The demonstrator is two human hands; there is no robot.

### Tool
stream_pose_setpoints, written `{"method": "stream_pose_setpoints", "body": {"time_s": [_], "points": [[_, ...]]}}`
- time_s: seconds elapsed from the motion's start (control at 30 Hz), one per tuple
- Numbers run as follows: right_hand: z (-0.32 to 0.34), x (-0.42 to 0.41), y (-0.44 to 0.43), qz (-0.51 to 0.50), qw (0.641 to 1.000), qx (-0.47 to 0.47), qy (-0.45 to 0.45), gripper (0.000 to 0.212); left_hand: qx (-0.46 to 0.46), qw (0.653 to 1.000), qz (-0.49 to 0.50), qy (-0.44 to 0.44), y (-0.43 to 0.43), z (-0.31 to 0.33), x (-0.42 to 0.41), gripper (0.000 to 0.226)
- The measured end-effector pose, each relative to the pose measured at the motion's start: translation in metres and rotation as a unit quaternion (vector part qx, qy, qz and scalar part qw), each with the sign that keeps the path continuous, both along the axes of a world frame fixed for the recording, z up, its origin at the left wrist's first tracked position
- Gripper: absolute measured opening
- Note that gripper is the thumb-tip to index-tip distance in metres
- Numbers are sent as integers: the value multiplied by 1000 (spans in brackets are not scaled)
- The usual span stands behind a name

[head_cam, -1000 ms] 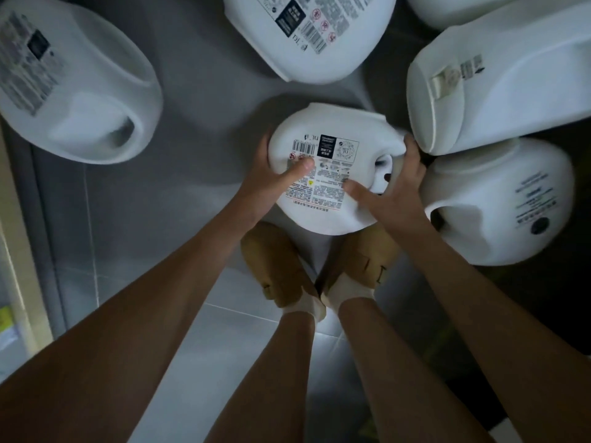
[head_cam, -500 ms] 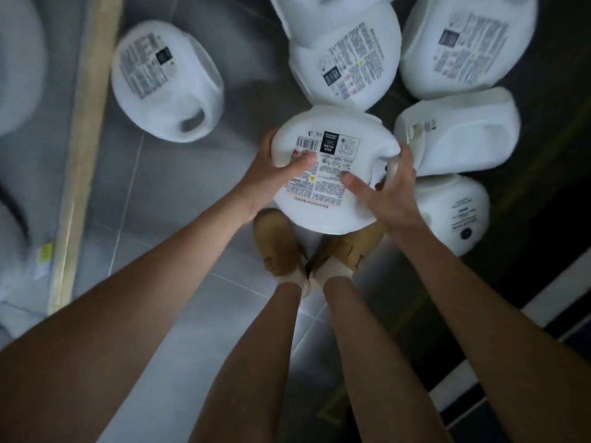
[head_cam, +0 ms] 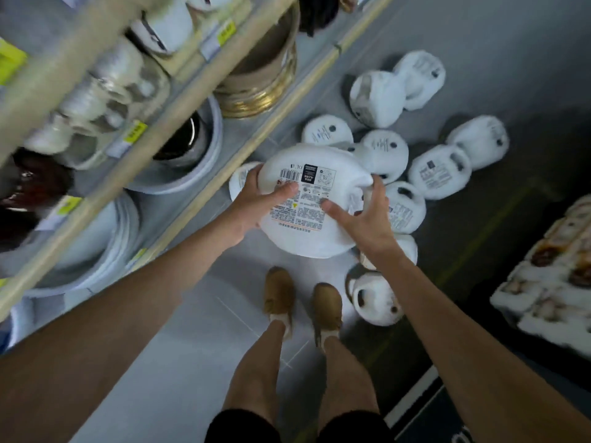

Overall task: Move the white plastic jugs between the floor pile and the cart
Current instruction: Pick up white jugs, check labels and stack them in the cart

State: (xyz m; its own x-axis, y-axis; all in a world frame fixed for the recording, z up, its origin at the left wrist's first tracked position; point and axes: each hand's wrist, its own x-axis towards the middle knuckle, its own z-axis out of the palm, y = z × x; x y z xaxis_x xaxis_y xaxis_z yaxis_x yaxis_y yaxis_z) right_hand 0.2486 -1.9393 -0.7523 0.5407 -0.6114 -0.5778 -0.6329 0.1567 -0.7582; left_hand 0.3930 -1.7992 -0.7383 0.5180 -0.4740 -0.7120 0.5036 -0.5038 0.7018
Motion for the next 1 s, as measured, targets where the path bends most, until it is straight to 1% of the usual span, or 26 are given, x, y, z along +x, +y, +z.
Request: {"method": "stream_pose_setpoints", "body": {"time_s": [0.07, 0.2, 0.27, 0.33, 0.37, 0.47, 0.5, 0.57, 0.73, 0.8, 0.87, 0.97, 1.0], "points": [[49, 23, -4, 28, 998, -22, -44, 118, -22, 998, 35, -39, 6, 52, 13, 57], [154, 65, -5, 105, 983, -84, -123, 96, -86, 984, 108, -108, 24, 161, 29, 51], [207, 82, -2, 137, 971, -106, -164, 93, -105, 975, 133, -141, 38, 216, 34, 56], [260, 96, 4, 158, 957, -123, -208, 97, -122, 966, 147, -172, 51, 270, 38, 70], [284, 103, 6, 167, 951, -131, -226, 101, -127, 960, 156, -194, 57, 297, 39, 72], [360, 118, 16, 204, 925, -161, -278, 104, -140, 934, 193, -268, 72, 376, 37, 54], [385, 121, 20, 216, 913, -175, -298, 102, -147, 925, 203, -286, 76, 400, 35, 53], [435, 129, 28, 238, 892, -198, -330, 96, -164, 905, 228, -318, 88, 447, 32, 58], [554, 134, 53, 268, 838, -240, -411, 101, -195, 853, 265, -404, 117, 557, 14, 52], [593, 133, 65, 275, 821, -246, -435, 107, -207, 834, 265, -437, 131, 595, 6, 56], [628, 131, 76, 285, 805, -247, -458, 104, -217, 819, 269, -458, 145, 630, -3, 58], [677, 129, 96, 305, 779, -256, -484, 112, -231, 794, 279, -489, 166, 673, -14, 66], [691, 130, 103, 314, 772, -261, -487, 113, -236, 782, 279, -504, 173, 685, -18, 65]]}}
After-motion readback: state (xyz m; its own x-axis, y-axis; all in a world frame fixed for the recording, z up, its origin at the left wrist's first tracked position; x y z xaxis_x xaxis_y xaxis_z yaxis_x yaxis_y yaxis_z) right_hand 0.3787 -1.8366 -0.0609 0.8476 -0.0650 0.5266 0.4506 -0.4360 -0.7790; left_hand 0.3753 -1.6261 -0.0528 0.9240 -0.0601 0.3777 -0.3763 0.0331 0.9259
